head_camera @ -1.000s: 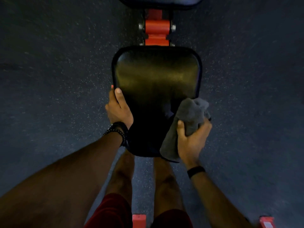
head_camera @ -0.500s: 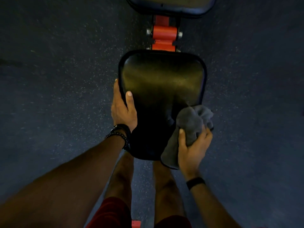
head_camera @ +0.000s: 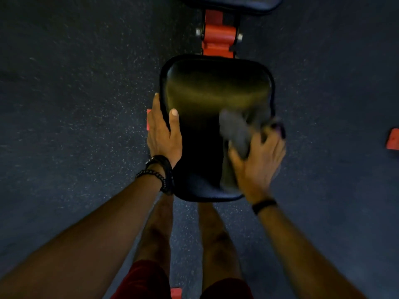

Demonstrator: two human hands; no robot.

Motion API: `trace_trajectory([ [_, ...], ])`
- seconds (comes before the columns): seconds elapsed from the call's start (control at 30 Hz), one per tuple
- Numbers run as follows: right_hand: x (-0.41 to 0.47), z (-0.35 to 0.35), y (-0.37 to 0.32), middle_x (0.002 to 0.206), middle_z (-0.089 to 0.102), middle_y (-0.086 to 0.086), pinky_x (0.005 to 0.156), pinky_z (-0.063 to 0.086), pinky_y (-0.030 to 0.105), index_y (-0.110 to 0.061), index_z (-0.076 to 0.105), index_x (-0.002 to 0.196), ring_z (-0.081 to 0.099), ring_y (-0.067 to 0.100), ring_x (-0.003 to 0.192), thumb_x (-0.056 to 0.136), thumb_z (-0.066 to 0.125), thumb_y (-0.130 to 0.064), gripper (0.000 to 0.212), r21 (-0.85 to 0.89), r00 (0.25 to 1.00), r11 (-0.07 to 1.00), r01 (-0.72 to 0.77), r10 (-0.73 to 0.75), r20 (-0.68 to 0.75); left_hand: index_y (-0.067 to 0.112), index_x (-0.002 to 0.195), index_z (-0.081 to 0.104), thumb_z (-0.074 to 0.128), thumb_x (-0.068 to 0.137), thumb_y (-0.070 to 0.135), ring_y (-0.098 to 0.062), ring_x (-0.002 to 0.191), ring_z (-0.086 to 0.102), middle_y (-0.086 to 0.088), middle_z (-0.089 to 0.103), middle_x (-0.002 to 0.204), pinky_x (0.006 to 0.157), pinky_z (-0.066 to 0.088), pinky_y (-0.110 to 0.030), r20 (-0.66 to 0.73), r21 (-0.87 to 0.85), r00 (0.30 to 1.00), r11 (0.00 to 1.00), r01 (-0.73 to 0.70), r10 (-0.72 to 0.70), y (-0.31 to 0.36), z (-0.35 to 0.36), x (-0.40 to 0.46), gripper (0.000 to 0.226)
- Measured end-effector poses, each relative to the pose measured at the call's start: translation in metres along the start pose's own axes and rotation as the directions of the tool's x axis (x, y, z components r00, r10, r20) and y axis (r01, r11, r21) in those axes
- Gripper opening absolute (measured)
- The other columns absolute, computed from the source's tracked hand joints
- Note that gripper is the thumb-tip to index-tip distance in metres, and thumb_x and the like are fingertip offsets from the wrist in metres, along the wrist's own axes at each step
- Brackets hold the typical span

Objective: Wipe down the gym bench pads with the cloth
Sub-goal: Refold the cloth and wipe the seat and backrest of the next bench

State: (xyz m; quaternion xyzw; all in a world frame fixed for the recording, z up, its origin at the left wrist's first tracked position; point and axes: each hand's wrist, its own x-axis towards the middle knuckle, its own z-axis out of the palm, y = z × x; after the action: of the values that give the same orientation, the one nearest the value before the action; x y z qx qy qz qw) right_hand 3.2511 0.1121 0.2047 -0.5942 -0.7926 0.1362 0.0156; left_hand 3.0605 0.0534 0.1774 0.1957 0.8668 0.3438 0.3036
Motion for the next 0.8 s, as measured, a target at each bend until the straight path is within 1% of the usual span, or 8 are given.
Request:
trace_trajectory([
  [0.1,-0.027,0.001,0.005,0.124,0.044,0.018,0.085,0.041,0.053,-0.020,0.047,0.116,0.043,0.037,0.106,0.078,0.053,-0.059,0.054,0.002,1.000,1.000,0.023,-0.023,0.014,0.031,0.155,0.015,0.033,0.103,0.048,-0.012,0.133,0.034,-0.004,0.027,0.157,0.100,0.034,-0.036,0.008,-0.010,1.000,1.000,0.002,-0.002,-0.012,-0.019,-0.003,0.057],
  [0.17,0.017,0.001,-0.010,0.121,0.049,0.022,0.088,0.037,0.049,-0.017,0.053,0.116,0.046,0.039,0.106,0.083,0.050,-0.062,0.056,-0.031,0.992,0.993,-0.110,0.107,-0.073,0.032,0.155,0.016,0.032,0.101,0.051,-0.015,0.117,0.050,-0.003,0.037,0.149,0.088,0.043,-0.035,0.014,0.026,0.998,0.998,-0.058,0.058,-0.023,-0.032,-0.004,0.060],
  [0.27,0.108,0.006,-0.068,0.125,0.053,0.016,0.092,0.034,0.049,-0.020,0.061,0.117,0.047,0.039,0.115,0.084,0.047,-0.064,0.056,-0.113,0.958,0.970,-0.216,0.188,-0.217,0.029,0.155,0.017,0.031,0.099,0.051,-0.014,0.125,0.046,-0.006,0.038,0.149,0.092,0.042,-0.035,0.019,0.063,0.997,0.995,-0.078,0.077,-0.047,-0.052,0.003,0.061],
  [0.43,0.104,0.028,-0.145,0.119,0.055,0.012,0.086,0.031,0.045,-0.024,0.060,0.118,0.049,0.033,0.110,0.080,0.052,-0.058,0.051,-0.138,0.956,0.947,0.289,-0.293,-0.011,0.026,0.155,0.020,0.028,0.098,0.055,-0.025,0.130,0.045,-0.009,0.039,0.148,0.100,0.042,-0.039,-0.038,0.062,0.998,0.997,-0.049,0.051,-0.065,-0.075,0.018,0.064],
  [0.53,0.017,0.019,-0.116,0.120,0.051,0.010,0.088,0.031,0.043,-0.025,0.056,0.124,0.047,0.032,0.107,0.075,0.062,-0.053,0.056,-0.010,0.775,0.782,0.623,-0.616,0.138,0.025,0.154,0.022,0.027,0.099,0.054,-0.028,0.127,0.047,-0.012,0.040,0.144,0.099,0.042,-0.035,-0.087,0.012,0.996,1.000,-0.023,0.024,-0.052,-0.084,0.027,0.062],
  [0.63,-0.032,0.004,-0.039,0.123,0.042,0.005,0.086,0.030,0.041,-0.030,0.047,0.124,0.046,0.029,0.105,0.075,0.053,-0.056,0.056,0.010,0.658,0.677,0.736,-0.718,0.227,0.026,0.154,0.022,0.028,0.100,0.052,-0.022,0.129,0.046,-0.009,0.041,0.144,0.097,0.041,-0.034,-0.064,0.030,0.996,0.998,-0.053,0.055,-0.037,-0.086,0.037,0.060],
  [0.73,-0.008,-0.008,-0.005,0.121,0.042,0.006,0.084,0.040,0.051,-0.031,0.048,0.121,0.051,0.034,0.102,0.075,0.049,-0.057,0.053,-0.054,0.811,0.817,0.574,-0.558,0.178,0.030,0.153,0.022,0.024,0.097,0.059,-0.021,0.127,0.048,-0.007,0.041,0.144,0.095,0.045,-0.038,0.014,0.055,0.995,0.993,-0.104,0.104,-0.030,-0.087,0.046,0.063],
  [0.8,0.030,-0.004,-0.039,0.121,0.047,0.011,0.088,0.038,0.053,-0.028,0.053,0.118,0.045,0.033,0.107,0.076,0.056,-0.055,0.050,-0.051,0.959,0.959,0.280,-0.277,0.057,0.031,0.152,0.024,0.025,0.098,0.059,-0.024,0.124,0.051,-0.008,0.042,0.143,0.097,0.047,-0.044,0.042,0.051,0.993,0.992,-0.116,0.114,-0.028,-0.084,0.054,0.062],
])
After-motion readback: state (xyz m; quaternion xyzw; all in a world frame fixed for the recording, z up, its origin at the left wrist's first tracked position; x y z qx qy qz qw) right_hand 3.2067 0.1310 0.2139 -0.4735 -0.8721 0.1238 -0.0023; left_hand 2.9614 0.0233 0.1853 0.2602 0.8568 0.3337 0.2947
